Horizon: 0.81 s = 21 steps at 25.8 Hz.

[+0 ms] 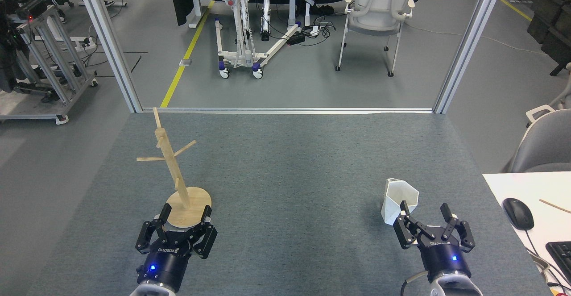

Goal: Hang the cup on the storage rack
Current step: 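Close the right gripper around the white paper cup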

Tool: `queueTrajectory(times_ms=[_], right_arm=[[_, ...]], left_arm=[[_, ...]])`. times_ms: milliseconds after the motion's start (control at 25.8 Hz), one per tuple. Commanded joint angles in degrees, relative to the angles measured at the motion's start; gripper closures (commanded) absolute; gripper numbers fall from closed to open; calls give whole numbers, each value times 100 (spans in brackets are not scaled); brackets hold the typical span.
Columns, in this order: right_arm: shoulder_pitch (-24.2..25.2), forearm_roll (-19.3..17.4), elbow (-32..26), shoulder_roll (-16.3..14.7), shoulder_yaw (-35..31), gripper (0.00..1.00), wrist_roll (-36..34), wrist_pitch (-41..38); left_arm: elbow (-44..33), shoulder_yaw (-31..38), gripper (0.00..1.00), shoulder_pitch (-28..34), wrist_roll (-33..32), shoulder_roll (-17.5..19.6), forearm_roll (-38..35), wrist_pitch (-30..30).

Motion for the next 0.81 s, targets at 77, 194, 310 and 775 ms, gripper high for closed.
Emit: queueTrajectory(times_ms=[77, 194, 310, 775], right_arm=[[-107, 26, 682, -146, 54, 1, -12, -16], [-344, 26, 1068, -137, 203, 1, -20, -16], [-669, 17, 1508, -137, 388, 1, -29, -24], [-1047, 26, 1930, -76, 546, 1, -29, -42]], left_arm=[[9, -1, 0, 0, 0, -1, 0, -10], [0, -1, 1, 9, 9, -1, 0, -10], [0, -1, 0, 9, 9, -1, 0, -10], [0, -10, 1, 18, 9, -10, 9, -18]])
